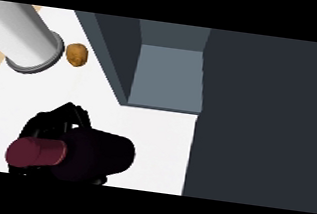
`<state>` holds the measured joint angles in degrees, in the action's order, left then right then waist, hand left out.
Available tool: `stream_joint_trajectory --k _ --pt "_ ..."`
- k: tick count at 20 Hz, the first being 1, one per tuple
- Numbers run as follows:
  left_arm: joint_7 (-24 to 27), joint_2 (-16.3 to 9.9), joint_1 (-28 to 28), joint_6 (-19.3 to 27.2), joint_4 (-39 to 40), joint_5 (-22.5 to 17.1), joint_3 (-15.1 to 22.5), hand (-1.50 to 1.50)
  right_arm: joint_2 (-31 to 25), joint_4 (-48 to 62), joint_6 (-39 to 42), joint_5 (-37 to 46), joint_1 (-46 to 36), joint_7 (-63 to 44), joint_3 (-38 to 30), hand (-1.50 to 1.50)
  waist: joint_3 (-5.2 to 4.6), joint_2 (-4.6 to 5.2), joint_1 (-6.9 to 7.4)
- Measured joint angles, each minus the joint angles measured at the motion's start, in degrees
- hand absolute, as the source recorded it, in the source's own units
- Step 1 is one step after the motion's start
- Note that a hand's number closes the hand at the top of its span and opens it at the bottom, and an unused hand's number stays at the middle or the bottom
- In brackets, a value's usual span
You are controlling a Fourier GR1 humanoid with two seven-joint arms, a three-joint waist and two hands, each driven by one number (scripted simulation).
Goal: Pick up the wine, place it into the cabinet and close the cabinet
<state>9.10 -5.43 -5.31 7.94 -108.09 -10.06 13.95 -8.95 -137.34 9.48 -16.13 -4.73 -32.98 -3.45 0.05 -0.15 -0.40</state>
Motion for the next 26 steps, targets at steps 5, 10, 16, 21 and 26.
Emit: stream_joint_trajectory --k 5,10,16,21,26 --pt "-5.84 3.40 4.78 4.39 -1.94 3.37 5.04 1.50 0.33 -0.17 -0.36 -0.20 0.10 -0.76 0.07 -1.50 -0.02 0.01 -0.09" --pt "-9.53 4.80 11.49 11.55 -0.70 4.55 9.86 1.50 1.02 -0.10 0.07 -0.25 1.04 0.15 0.58 -1.50 -0.03 0.03 -0.18" --pt "-13.53 5.27 21.82 21.72 3.74 5.58 14.22 1.50 0.49 -0.20 0.59 -0.60 0.76 -0.34 -0.26 -1.50 -0.02 0.04 -0.44" --pt "-15.76 5.36 28.21 28.66 7.26 6.27 16.21 1.50 0.66 -0.25 1.58 -1.04 2.29 0.40 -1.22 -1.50 -0.02 0.02 -0.54" --pt "-15.94 5.40 33.77 32.62 12.13 5.64 16.29 1.50 0.82 -0.14 2.01 -1.16 1.97 0.64 -0.38 -1.50 -0.03 0.06 -0.47"
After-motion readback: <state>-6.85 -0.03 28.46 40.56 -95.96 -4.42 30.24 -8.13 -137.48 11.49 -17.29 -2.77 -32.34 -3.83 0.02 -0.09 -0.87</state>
